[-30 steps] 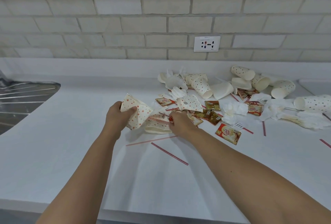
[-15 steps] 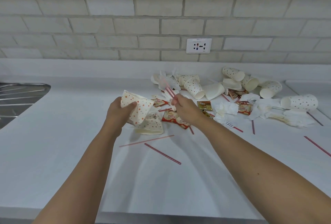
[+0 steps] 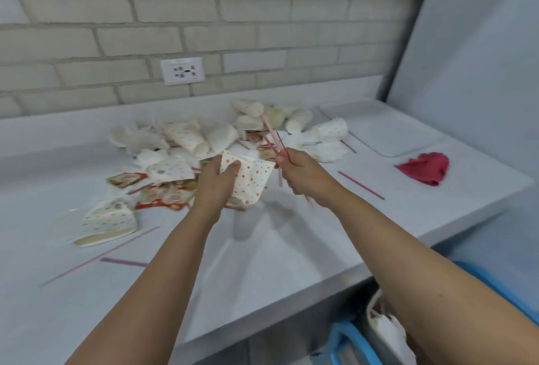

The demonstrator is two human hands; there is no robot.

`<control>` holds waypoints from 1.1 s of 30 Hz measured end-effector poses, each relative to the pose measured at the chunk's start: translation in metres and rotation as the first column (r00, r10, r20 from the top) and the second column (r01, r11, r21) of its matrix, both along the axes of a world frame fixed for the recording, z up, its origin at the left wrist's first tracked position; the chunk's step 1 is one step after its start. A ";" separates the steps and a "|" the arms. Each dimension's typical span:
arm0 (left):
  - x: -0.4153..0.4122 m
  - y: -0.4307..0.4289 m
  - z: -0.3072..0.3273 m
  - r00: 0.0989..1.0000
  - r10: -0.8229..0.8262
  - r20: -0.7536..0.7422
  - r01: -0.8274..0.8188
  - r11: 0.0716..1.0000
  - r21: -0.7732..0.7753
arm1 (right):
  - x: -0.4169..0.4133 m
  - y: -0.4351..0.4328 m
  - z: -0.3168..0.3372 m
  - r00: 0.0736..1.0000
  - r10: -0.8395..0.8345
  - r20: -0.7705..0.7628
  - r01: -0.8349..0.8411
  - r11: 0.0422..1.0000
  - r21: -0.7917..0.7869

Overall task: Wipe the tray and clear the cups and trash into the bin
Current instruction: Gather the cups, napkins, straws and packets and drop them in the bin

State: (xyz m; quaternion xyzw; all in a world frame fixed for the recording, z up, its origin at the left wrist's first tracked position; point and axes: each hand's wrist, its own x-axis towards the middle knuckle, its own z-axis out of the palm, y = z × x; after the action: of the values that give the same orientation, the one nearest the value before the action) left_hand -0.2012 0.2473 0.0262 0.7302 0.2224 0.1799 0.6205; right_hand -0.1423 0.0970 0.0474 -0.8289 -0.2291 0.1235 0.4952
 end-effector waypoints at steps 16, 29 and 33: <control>0.002 -0.282 -0.062 0.809 -0.579 -0.103 0.569 0.726 0.386 | -0.016 -0.270 -0.094 0.696 -0.693 -0.188 0.698 0.591 0.403; -0.003 -0.329 -0.161 0.695 -0.537 -0.478 0.718 0.544 0.433 | -0.047 -0.320 -0.199 0.760 -0.607 -0.231 0.607 0.791 -0.079; -0.004 -0.329 -0.161 0.693 -0.529 -0.489 0.720 0.534 0.443 | -0.046 -0.326 -0.203 0.769 -0.588 -0.250 0.559 0.809 -0.182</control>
State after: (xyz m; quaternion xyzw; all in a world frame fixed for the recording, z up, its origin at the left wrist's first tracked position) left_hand -0.2050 -0.0815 -0.1350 0.9356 -0.0371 -0.1075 0.3342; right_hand -0.1878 -0.2294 -0.1556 -0.8540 0.1177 0.0993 0.4970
